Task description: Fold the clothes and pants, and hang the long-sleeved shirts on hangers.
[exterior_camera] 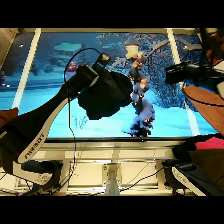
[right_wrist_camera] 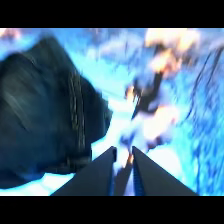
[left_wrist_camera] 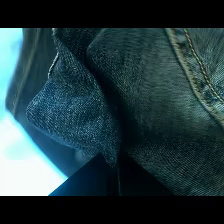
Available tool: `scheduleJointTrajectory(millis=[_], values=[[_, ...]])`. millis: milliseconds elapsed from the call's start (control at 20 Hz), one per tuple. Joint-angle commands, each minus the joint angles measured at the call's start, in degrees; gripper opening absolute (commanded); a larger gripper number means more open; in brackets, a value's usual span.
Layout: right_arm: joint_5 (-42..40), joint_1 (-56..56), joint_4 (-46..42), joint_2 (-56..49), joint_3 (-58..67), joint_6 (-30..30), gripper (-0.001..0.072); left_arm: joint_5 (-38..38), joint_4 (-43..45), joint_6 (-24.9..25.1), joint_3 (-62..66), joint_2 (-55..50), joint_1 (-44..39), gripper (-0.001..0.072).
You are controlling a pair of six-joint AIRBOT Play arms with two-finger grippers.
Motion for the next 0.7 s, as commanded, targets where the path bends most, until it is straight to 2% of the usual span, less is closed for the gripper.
scheduleJointTrajectory(millis=[0, 100, 200, 250, 450, 650], values=[[-0.9, 0.0, 2.8, -4.0, -5.8, 1.1, 0.0449, -5.5, -0.7, 2.3, -2.4, -0.1, 4.0, 0.0026], [-3.0, 0.0, 5.9, -7.4, -8.6, 3.8, 0.0471, -5.5, -1.5, 2.7, -2.4, 1.1, 5.4, 0.0027], [-4.9, 0.0, 12.5, -11.7, -10.3, 4.7, 0.0481, -5.6, -1.4, 5.2, -2.4, 2.1, 5.6, 0.0027], [-5.4, 0.0, 15.2, -14.1, -10.5, 4.7, 0.0514, -5.6, -1.3, 5.4, -2.4, 2.4, 5.6, 0.0028], [-5.4, 0.0, 24.2, -24.5, -10.4, 6.6, 0.056, -5.7, -1.3, 5.4, -2.4, 2.6, 5.6, 0.0028], [-9.7, 0.0, 33.4, -31.8, -10.4, 6.5, 0.056, -5.6, -1.3, 5.4, -2.4, 2.6, 5.6, 0.0027]])
